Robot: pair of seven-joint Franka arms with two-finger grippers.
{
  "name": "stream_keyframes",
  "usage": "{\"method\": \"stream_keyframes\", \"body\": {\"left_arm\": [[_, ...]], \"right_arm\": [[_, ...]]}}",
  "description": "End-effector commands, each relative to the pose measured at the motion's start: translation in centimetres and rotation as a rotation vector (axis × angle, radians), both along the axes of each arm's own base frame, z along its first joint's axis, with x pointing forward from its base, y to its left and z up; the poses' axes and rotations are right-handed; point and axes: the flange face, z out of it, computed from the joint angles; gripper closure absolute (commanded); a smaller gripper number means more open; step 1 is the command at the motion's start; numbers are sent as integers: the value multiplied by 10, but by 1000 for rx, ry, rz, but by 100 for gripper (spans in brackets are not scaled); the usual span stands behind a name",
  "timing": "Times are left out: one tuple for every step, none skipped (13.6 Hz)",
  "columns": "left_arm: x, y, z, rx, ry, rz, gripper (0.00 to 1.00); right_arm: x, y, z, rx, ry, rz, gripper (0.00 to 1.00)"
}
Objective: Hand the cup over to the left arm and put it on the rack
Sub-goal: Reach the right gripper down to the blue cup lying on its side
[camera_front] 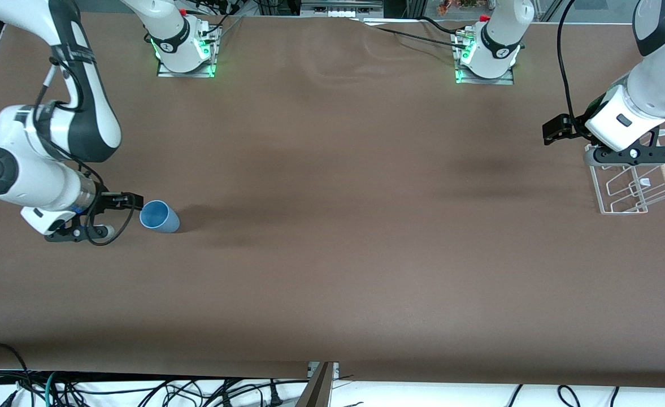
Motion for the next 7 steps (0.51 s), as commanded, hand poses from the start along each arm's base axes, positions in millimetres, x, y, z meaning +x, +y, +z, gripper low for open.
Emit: {"method": "stream_keyframes", "body": {"left_arm": [[7, -11, 12, 10, -8, -31, 0], [9, -16, 12, 11, -12, -41, 0], [12, -18, 15, 11, -19, -44, 0], [14, -27, 11, 8, -12, -61, 0], [15, -30, 14, 9, -20, -62, 0], [18, -31, 9, 8, -11, -62, 0], [20, -32, 8, 6, -12, -65, 0]], "right_arm": [[-11, -4, -25, -4, -26, 20, 0], [-14, -5, -35, -4, -26, 20, 0], [-17, -8, -46, -3, -27, 18, 0], [-20, -11, -54, -2, -33, 14, 0], [-21, -12, -59, -1, -44, 12, 0], [-20, -12, -63, 0, -47, 13, 0], [-20, -14, -68, 0, -49, 13, 0]]}}
